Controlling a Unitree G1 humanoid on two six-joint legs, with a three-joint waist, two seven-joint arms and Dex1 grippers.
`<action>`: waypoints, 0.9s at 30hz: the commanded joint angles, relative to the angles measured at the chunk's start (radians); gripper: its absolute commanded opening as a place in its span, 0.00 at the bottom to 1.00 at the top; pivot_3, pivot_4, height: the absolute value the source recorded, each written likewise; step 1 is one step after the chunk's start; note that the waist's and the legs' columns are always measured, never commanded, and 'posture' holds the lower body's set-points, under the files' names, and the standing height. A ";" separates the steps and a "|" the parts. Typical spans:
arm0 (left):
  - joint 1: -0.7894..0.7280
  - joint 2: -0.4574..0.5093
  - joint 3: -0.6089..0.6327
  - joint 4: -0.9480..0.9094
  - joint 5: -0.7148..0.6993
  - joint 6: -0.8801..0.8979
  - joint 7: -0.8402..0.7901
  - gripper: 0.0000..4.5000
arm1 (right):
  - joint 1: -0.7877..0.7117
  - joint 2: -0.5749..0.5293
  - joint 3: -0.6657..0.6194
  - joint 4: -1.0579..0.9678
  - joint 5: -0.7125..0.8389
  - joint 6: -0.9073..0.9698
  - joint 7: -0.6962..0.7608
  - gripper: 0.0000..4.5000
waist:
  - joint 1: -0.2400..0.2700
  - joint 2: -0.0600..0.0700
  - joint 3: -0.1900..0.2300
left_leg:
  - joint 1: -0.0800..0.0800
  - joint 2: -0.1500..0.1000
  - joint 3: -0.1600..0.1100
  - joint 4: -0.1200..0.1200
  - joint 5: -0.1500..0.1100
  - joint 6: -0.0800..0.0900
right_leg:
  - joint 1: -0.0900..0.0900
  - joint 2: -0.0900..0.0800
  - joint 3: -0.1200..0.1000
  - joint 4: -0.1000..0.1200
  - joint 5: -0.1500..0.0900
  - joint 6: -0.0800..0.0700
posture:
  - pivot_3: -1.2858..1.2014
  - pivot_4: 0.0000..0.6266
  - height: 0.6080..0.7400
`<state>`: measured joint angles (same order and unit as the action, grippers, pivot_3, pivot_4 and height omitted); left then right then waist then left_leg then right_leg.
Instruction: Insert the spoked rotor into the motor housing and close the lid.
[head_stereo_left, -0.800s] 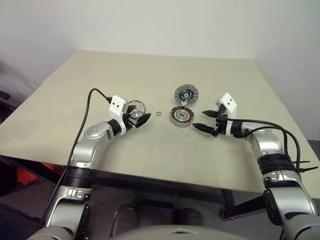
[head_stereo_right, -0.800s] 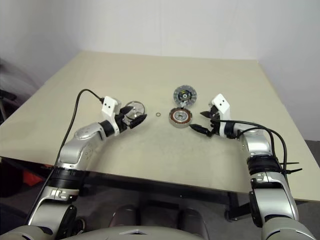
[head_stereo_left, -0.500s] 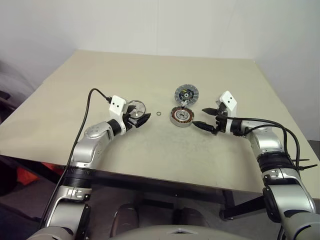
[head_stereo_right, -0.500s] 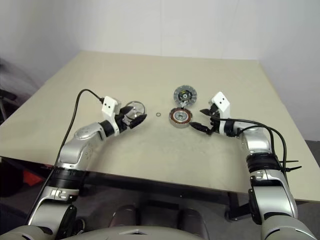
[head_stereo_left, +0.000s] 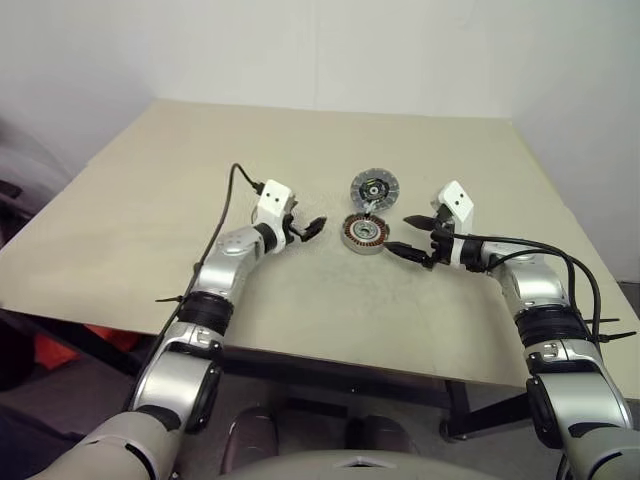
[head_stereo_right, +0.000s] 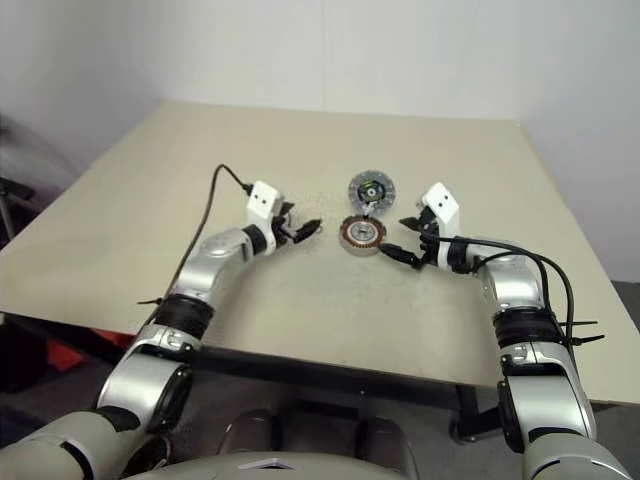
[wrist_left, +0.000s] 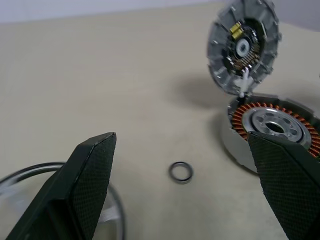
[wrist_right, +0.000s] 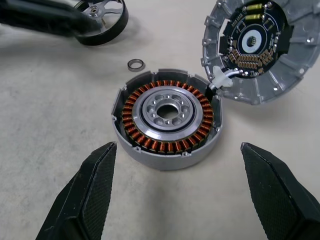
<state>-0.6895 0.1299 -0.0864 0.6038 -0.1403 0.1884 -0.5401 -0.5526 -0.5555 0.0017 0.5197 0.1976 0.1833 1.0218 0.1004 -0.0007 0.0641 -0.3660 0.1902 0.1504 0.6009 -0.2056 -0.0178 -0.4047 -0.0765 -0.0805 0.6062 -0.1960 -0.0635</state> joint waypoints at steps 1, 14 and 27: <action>-0.040 -0.015 -0.007 0.047 0.022 -0.054 -0.009 0.99 | -0.007 -0.011 -0.026 -0.053 0.021 0.001 -0.002 1.00 | 0.000 0.000 0.000 | 0.000 0.000 0.000 0.000 0.000 0.000 | 0.000 0.000 0.000 0.000 0.000 0.000 | 0.52 0.00 1.00; -0.119 -0.074 -0.006 0.139 0.089 0.028 0.118 0.99 | 0.019 -0.010 -0.028 -0.086 0.021 0.014 -0.017 1.00 | 0.007 0.000 0.000 | -0.001 0.000 0.000 0.001 0.000 0.000 | 0.000 0.000 0.000 0.000 0.000 0.000 | 0.52 0.00 1.00; -0.171 -0.104 0.000 0.134 0.091 0.278 0.137 0.99 | 0.009 -0.001 -0.033 -0.128 0.031 0.051 -0.048 1.00 | 0.008 0.000 0.000 | -0.001 0.000 0.000 0.001 0.000 0.001 | 0.000 0.000 0.000 0.000 0.000 0.000 | 0.52 0.00 1.00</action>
<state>-0.8297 0.0258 -0.0955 0.7619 -0.0339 0.4481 -0.3901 -0.5239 -0.5537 -0.0027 0.4348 0.2022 0.2323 0.9772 0.1087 -0.0007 0.0641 -0.3669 0.1898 0.1503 0.6017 -0.2056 -0.0173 -0.4051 -0.0771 -0.0810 0.6063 -0.1959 -0.0636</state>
